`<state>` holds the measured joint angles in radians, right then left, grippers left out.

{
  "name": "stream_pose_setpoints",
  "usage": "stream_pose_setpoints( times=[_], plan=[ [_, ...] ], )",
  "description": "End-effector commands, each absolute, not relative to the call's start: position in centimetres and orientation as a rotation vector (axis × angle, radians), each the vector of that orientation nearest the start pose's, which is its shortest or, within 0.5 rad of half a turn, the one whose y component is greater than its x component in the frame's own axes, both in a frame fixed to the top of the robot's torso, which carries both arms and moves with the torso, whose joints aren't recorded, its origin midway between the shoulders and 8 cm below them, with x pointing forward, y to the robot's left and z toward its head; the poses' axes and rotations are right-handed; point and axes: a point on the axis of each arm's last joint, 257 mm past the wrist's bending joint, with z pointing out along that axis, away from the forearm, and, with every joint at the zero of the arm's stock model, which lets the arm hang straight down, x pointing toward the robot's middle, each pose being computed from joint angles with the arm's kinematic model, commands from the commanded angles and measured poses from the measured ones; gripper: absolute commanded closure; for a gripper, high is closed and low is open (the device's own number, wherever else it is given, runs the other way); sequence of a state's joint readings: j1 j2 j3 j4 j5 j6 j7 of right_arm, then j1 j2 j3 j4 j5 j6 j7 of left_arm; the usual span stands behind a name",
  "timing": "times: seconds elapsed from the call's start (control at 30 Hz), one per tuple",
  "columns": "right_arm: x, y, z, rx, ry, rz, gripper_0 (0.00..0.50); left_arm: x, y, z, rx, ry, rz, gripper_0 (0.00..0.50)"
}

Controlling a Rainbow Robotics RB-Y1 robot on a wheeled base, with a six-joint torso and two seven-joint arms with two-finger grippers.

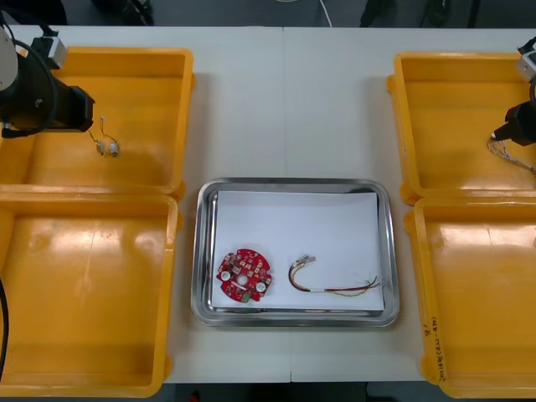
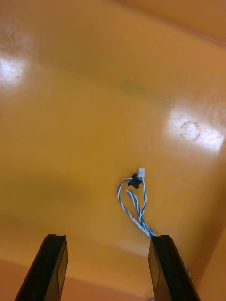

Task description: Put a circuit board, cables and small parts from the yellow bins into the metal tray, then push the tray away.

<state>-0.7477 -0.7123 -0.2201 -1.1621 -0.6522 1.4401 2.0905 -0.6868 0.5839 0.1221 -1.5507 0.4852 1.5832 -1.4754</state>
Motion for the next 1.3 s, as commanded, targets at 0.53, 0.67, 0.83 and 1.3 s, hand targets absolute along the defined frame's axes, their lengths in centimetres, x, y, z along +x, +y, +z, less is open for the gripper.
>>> stream_pose_setpoints(
  times=[0.53,0.67,0.83,1.3],
  plan=[
    [63.3,-47.6,-10.4,-0.448,2.250,-0.246,0.000,56.6,37.6,-12.7,-0.012,2.425,0.081,0.144],
    [63.9,-47.7,-10.7,-0.436,2.246,-0.247,0.000,56.7,37.5,-12.6,-0.016,2.422,0.077,0.000],
    [64.7,-47.0,-11.0,-0.460,2.227,-0.278,0.000,56.7,37.4,-12.6,-0.016,2.422,0.070,0.000],
    [64.9,-45.3,-14.4,-0.404,2.253,-0.163,0.000,55.9,38.4,-11.3,0.012,2.432,0.048,0.000]
  ],
)
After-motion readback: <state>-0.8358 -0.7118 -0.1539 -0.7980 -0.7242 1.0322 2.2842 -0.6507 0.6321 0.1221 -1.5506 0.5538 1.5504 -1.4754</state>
